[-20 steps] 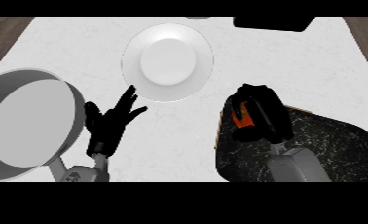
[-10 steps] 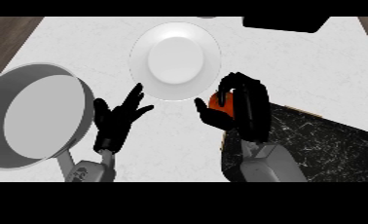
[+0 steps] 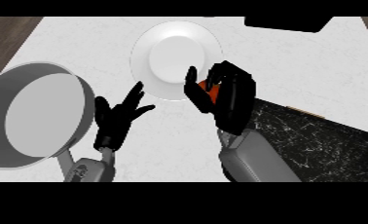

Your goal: Pick the tomato from the tray and place it in the plate

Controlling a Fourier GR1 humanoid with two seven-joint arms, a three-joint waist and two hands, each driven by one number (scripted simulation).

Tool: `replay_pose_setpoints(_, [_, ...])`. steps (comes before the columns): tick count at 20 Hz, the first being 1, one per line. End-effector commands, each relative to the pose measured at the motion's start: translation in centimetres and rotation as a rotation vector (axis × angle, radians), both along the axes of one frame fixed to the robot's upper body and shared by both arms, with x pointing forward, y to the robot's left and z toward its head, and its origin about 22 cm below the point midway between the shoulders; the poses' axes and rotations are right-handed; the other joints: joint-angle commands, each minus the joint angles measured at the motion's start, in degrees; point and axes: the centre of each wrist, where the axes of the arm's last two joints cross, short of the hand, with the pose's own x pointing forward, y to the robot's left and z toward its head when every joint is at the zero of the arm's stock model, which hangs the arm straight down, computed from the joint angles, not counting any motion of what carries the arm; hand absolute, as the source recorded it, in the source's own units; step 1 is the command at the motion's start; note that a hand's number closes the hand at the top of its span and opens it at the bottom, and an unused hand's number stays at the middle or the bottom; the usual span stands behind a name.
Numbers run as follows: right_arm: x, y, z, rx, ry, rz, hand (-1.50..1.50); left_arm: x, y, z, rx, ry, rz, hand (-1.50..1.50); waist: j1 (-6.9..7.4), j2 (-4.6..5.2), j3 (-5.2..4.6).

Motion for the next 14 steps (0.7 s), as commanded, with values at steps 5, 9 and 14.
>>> replay_pose_setpoints(5, [4.4,2.1,0.8,0.032,-0.071,-0.210,1.50,-1.1,2.3,-1.7,0.047,0.050,0.049,0.00,-0.38,0.70,0.15])
replay_pose_setpoints(9, [6.9,3.1,1.7,0.024,-0.063,-0.257,1.50,0.5,2.9,-0.2,0.046,0.043,0.052,0.00,-0.77,0.96,0.22])
replay_pose_setpoints(14, [9.0,2.4,0.3,0.020,-0.080,-0.283,1.50,-0.5,3.3,-1.1,0.039,0.043,0.071,0.00,-1.27,1.18,0.26])
